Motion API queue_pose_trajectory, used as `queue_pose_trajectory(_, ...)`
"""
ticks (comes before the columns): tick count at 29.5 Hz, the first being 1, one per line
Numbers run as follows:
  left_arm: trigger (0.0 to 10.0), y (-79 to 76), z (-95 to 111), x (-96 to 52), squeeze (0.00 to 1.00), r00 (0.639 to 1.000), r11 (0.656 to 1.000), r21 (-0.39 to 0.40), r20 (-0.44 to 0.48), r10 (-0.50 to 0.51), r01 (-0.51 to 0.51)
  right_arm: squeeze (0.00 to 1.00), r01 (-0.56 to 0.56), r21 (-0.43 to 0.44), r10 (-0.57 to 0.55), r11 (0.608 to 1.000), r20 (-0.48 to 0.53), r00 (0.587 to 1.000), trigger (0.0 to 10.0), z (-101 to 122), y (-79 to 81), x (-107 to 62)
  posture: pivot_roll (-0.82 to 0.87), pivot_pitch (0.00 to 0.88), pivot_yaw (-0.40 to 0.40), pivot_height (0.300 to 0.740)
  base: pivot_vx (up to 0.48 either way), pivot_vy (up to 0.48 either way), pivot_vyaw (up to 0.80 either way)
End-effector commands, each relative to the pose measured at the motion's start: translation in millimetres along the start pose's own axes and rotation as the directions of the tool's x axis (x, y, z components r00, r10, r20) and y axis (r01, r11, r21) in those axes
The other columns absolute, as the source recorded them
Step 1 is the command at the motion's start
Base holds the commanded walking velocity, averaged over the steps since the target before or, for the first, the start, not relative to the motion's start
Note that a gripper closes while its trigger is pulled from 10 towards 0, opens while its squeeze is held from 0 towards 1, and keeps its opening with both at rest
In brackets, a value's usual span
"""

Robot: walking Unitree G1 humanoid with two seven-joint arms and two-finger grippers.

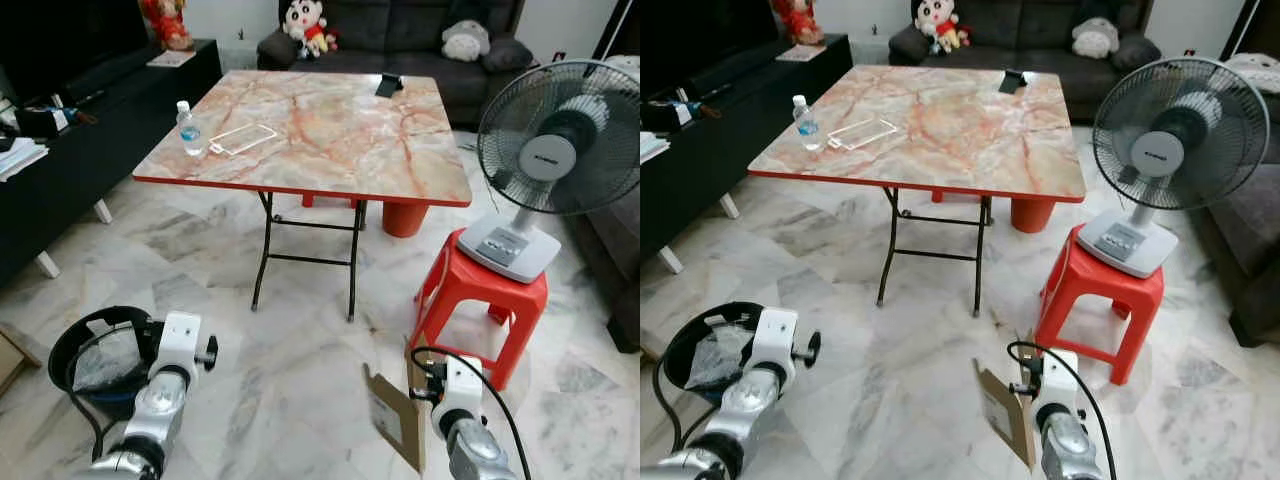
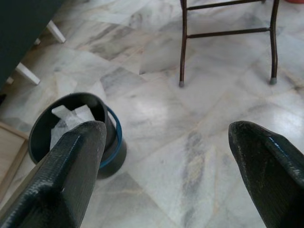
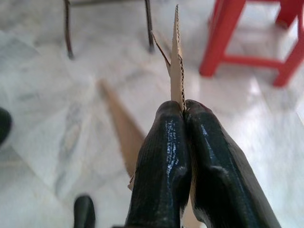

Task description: Picking trash to rubbish bin

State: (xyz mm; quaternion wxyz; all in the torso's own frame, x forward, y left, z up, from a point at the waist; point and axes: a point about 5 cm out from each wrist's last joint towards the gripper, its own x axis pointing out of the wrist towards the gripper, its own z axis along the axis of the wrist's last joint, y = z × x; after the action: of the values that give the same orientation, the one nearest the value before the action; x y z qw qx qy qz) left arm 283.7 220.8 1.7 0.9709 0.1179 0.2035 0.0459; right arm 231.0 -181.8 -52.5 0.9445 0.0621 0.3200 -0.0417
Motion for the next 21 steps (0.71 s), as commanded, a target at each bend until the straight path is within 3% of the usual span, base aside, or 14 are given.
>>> queue_pose_trajectory(1,10.0,11.5,5,0.2,0.00,0.997,0.998,-0.029,0.039,0.059,-0.058,0.00,-0.003,-0.006,0.003,1.000,-0.022,1.000,10.0,-3,3.6,0.2,0.04,0.016,-0.024,0.740,0.000,0.000,0.00)
queue_pose_trajectory(13,10.0,18.5,-4,-3.4,0.00,0.996,0.996,-0.028,0.014,0.091,-0.090,0.00,-0.015,0.000,0.015,1.000,-0.040,0.999,10.0,-6,11.3,0.2,0.05,0.023,-0.032,0.740,0.000,0.000,0.00)
queue_pose_trajectory(17,10.0,33.9,-7,-9.3,0.00,0.983,0.984,-0.029,0.045,0.177,-0.175,0.00,-0.024,-0.003,0.024,1.000,-0.034,0.999,10.0,-5,14.1,0.7,0.05,0.028,-0.029,0.740,0.000,0.000,0.00)
queue_pose_trajectory(21,10.0,41.2,-7,-12.1,0.00,0.977,0.980,-0.029,0.073,0.200,-0.198,0.00,-0.025,-0.004,0.025,1.000,-0.034,0.999,10.0,-5,14.4,0.7,0.05,0.028,-0.029,0.740,0.000,0.000,0.00)
